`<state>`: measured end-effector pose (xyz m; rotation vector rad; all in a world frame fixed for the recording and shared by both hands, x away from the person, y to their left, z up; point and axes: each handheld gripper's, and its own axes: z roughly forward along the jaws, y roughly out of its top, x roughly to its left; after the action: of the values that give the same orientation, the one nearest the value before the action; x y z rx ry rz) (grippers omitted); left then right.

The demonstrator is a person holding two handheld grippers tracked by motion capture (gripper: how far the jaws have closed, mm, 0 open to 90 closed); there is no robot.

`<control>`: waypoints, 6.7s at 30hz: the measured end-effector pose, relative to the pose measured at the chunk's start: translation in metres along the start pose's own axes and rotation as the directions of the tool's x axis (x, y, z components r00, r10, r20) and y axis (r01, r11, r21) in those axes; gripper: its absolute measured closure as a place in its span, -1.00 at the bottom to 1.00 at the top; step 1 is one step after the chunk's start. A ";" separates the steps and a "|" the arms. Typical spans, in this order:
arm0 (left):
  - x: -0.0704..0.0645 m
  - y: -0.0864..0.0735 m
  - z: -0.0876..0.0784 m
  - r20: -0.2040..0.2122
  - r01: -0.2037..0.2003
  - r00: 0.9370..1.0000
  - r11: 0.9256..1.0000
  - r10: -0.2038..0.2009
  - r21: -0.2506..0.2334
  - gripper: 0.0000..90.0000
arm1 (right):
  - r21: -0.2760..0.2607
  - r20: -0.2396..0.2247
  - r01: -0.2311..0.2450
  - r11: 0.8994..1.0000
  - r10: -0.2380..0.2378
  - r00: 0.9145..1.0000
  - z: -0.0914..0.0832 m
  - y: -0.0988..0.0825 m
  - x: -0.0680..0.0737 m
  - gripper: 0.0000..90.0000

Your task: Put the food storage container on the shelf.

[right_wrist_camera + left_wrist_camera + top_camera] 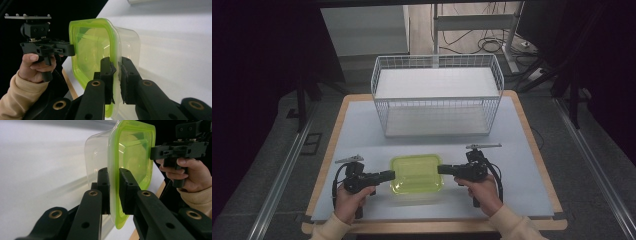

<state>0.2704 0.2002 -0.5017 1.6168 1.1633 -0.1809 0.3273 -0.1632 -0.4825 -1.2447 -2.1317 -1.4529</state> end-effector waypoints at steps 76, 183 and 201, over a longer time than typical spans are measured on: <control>-0.066 0.214 0.004 -0.015 -0.204 0.979 0.975 0.203 -0.085 0.80 | -0.244 0.096 0.189 0.951 -0.171 0.981 -0.081 0.175 0.042 0.82; -0.060 0.128 0.001 -0.105 -0.300 0.951 0.950 0.291 -0.082 -0.64 | -0.169 0.230 0.439 0.883 -0.397 0.888 -0.092 0.102 0.018 -0.35; -0.021 0.027 0.010 -0.156 -0.294 0.942 0.955 0.296 0.039 -0.63 | 0.055 0.250 0.448 0.892 -0.447 0.859 -0.058 -0.003 -0.019 -0.49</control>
<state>0.2841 0.1813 -0.4751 1.8237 1.0236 0.1371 0.3234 -0.2226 -0.4704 -1.0240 -2.7387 -1.5325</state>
